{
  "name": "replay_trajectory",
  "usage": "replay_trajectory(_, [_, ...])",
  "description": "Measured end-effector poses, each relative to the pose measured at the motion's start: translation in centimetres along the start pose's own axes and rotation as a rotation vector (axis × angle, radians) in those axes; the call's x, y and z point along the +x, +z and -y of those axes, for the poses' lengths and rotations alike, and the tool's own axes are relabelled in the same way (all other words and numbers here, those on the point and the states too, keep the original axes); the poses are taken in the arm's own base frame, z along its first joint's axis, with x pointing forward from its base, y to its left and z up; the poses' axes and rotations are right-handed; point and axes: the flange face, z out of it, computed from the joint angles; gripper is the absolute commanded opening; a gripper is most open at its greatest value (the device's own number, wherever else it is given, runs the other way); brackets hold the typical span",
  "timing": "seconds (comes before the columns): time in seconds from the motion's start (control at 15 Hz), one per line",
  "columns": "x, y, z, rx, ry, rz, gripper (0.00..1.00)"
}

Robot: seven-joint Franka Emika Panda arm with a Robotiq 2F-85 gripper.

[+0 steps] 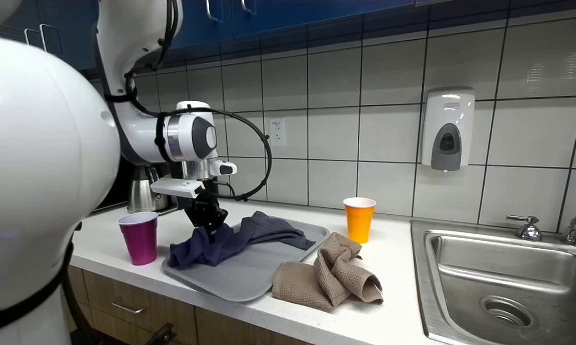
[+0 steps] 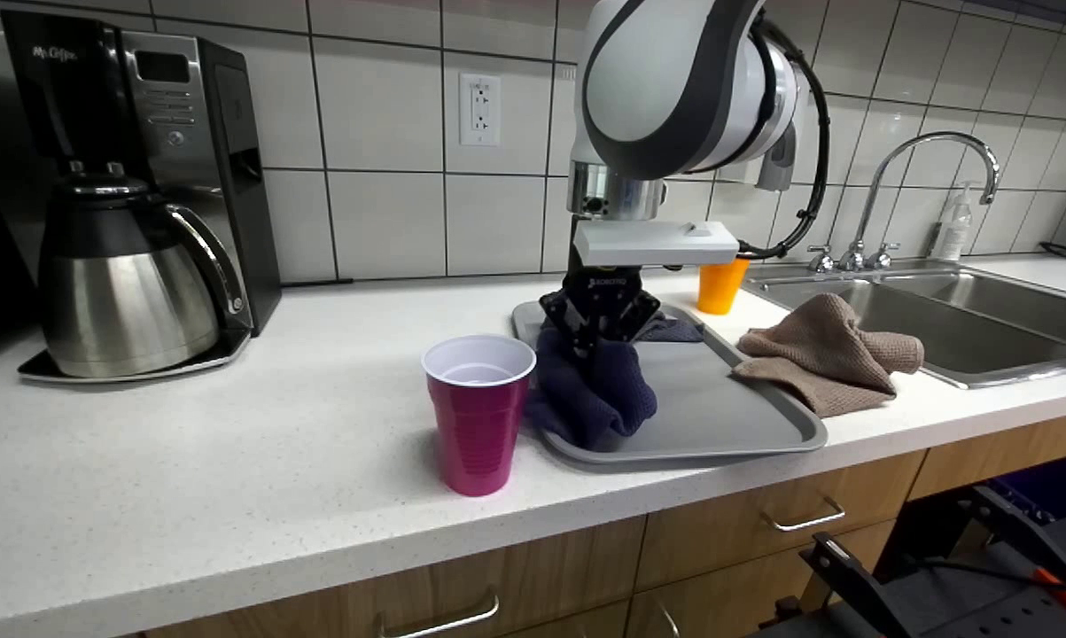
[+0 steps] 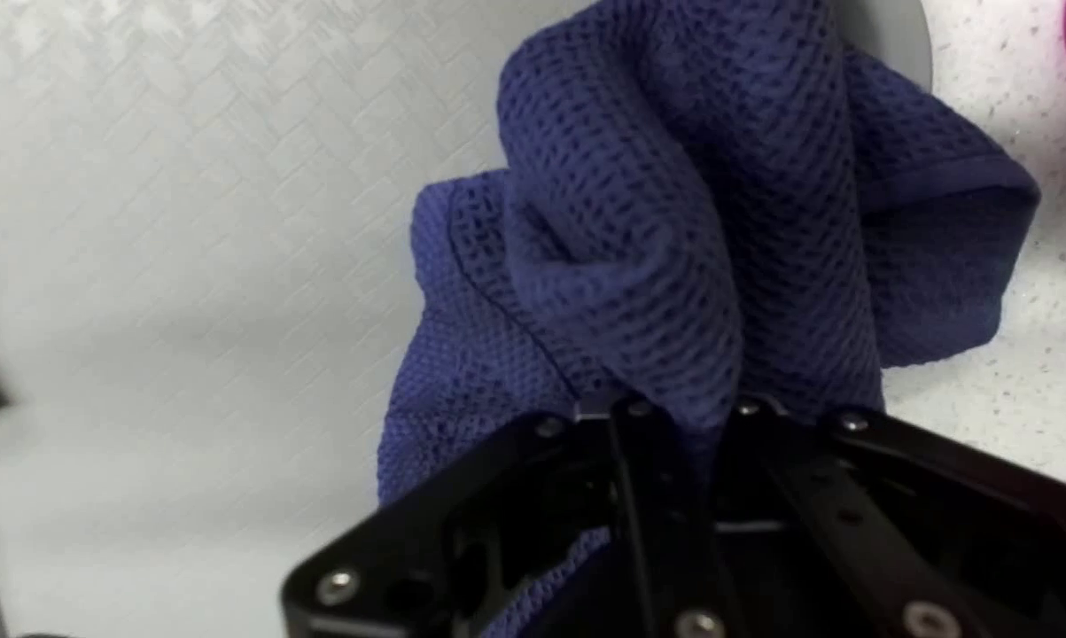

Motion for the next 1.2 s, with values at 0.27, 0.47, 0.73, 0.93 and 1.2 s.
replay_trajectory(0.27, [0.0, -0.4, 0.0, 0.002, 0.004, -0.003, 0.02])
replay_trajectory(0.47, [0.1, -1.4, -0.1, 0.005, 0.005, -0.021, 0.02])
replay_trajectory(0.73, [0.4, -3.9, -0.1, 0.011, 0.005, -0.060, 0.02])
replay_trajectory(0.93, [0.7, -6.2, 0.0, 0.017, 0.003, -0.097, 0.02])
replay_trajectory(1.2, [1.1, -8.8, 0.4, 0.028, -0.005, -0.149, 0.02])
